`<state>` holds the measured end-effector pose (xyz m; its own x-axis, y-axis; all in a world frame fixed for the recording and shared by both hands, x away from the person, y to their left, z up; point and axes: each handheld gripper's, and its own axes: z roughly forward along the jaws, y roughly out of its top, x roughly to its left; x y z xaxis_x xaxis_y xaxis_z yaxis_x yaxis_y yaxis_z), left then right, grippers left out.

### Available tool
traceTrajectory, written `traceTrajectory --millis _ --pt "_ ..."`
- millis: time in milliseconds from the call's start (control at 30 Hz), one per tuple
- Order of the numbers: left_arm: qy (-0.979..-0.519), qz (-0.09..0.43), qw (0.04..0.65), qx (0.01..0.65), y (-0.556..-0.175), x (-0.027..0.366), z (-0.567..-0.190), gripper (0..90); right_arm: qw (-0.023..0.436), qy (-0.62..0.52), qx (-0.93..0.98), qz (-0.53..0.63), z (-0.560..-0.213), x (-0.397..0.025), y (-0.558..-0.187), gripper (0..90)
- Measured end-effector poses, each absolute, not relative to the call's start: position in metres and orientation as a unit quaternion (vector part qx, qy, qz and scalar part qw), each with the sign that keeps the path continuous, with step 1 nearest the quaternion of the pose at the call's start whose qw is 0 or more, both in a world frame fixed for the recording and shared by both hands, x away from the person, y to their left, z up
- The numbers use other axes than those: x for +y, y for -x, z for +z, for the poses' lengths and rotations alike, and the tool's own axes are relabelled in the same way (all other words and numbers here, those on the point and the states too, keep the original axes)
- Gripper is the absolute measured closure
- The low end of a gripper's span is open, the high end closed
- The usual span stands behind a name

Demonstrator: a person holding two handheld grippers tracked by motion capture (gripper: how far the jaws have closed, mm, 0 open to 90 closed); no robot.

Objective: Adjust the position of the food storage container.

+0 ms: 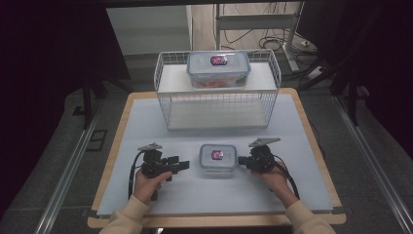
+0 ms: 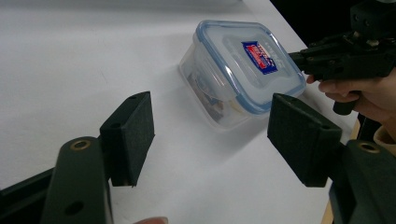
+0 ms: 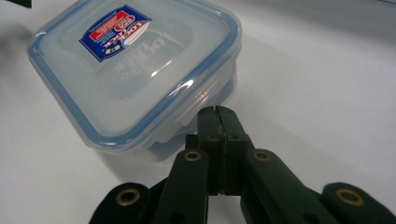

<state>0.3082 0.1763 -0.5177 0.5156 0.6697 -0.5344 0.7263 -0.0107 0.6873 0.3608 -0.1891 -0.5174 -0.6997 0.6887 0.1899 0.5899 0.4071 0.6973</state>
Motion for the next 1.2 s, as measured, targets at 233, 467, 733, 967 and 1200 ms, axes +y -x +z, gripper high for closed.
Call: traceTrajectory --millis 233,467,733,967,1200 --pt "-0.709 -0.027 0.504 0.492 -0.308 0.176 -0.518 31.3 0.064 -0.385 0.834 0.391 -0.518 -0.189 -0.363 89.1" --pt "-0.706 -0.024 0.507 0.494 -0.308 0.18 -0.516 31.3 0.064 -0.392 0.821 0.411 -0.507 -0.203 -0.358 89.1" --pt "-0.704 -0.017 0.507 0.498 -0.307 0.179 -0.514 31.1 0.054 -0.402 0.806 0.43 -0.5 -0.223 -0.354 88.7" --pt "-0.702 -0.01 0.507 0.501 -0.306 0.181 -0.512 31.0 0.039 -0.401 0.801 0.443 -0.497 -0.229 -0.355 78.9" --pt "-0.702 -0.009 0.504 0.503 -0.306 0.179 -0.509 26.2 0.012 -0.414 0.785 0.46 -0.493 -0.23 -0.356 40.0"
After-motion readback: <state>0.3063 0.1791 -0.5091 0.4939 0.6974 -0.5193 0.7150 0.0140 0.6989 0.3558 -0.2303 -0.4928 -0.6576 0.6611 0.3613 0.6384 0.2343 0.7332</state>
